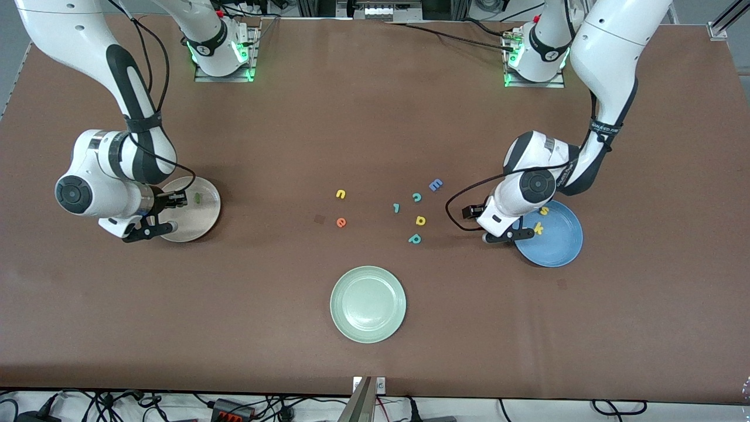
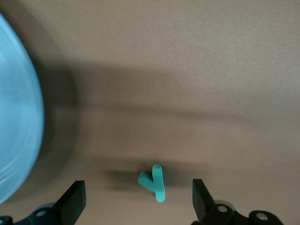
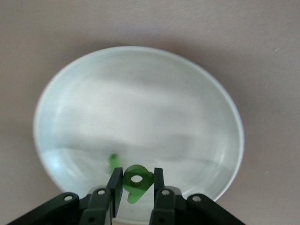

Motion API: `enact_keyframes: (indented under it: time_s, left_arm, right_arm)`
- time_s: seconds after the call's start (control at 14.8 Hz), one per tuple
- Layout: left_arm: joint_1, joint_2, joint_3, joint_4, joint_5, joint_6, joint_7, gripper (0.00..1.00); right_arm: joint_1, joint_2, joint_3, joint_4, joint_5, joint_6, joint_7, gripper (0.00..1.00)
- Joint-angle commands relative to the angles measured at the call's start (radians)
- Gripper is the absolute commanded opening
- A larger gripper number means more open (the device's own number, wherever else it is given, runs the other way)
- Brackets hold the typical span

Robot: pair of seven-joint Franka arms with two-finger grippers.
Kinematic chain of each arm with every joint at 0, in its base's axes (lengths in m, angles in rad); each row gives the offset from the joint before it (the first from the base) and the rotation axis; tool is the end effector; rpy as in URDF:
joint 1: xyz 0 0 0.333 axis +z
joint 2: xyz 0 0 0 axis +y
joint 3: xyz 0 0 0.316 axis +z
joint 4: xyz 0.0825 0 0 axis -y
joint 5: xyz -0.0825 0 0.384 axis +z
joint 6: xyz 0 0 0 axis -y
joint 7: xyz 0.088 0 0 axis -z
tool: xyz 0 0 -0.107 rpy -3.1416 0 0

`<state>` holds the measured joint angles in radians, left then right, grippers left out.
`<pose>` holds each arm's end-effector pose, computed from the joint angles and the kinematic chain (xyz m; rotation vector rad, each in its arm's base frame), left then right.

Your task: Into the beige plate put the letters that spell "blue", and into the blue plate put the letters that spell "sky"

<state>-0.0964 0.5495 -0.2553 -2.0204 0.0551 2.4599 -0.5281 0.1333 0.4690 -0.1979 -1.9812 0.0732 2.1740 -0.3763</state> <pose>0.5550 -0.2032 0.1751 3.0725 0.2494 -0.1929 0.5805 -0.0334 0.2123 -3.0635 -0.4177 0.4151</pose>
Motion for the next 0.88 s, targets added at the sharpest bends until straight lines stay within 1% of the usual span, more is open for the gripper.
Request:
enact_keyframes:
  time_s: [0.0,0.07,0.2,0.27,0.34,0.41,0.47,0.61,0.68,0.81]
  left_arm:
    - [0.003,-0.023,-0.002,-0.083,0.006,0.118,-0.016,1.0]
    - [0.003,-0.023,-0.001,-0.084,0.006,0.131,-0.013,0.96]
    - [0.003,-0.022,-0.002,-0.086,0.008,0.131,-0.004,0.82]
    - [0.003,-0.02,-0.002,-0.084,0.008,0.131,-0.004,0.69]
    - [0.003,-0.02,-0.002,-0.084,0.008,0.131,-0.003,0.59]
    - [0.001,-0.022,-0.002,-0.084,0.008,0.131,-0.003,0.45]
    - [0.001,-0.022,-0.002,-0.084,0.009,0.131,-0.003,0.34]
    - [-0.005,-0.022,-0.001,-0.084,0.009,0.131,-0.003,0.2]
    - [-0.006,-0.02,-0.002,-0.084,0.009,0.131,-0.003,0.17]
    - [-0.005,-0.02,-0.001,-0.084,0.009,0.129,-0.001,0.12]
  right_arm:
    - [-0.023,0.022,0.009,-0.011,-0.01,0.046,-0.047,0.3]
    - [-0.014,0.016,0.008,-0.007,-0.006,0.04,-0.024,0.99]
    - [-0.009,-0.021,0.014,0.01,-0.007,0.001,-0.007,1.0]
    - [0.002,-0.039,0.02,0.036,-0.006,-0.037,0.002,1.0]
    - [0.03,-0.053,0.018,0.071,-0.006,-0.102,0.029,1.0]
    - [0.051,-0.058,0.02,0.111,-0.003,-0.158,0.06,1.0]
    - [0.08,-0.055,0.021,0.149,0.006,-0.19,0.103,1.0]
    - [0.176,-0.041,0.021,0.182,0.023,-0.182,0.216,1.0]
    - [0.219,-0.03,0.023,0.199,0.054,-0.172,0.268,1.0]
    - [0.299,0.023,0.023,0.245,0.126,-0.136,0.293,1.0]
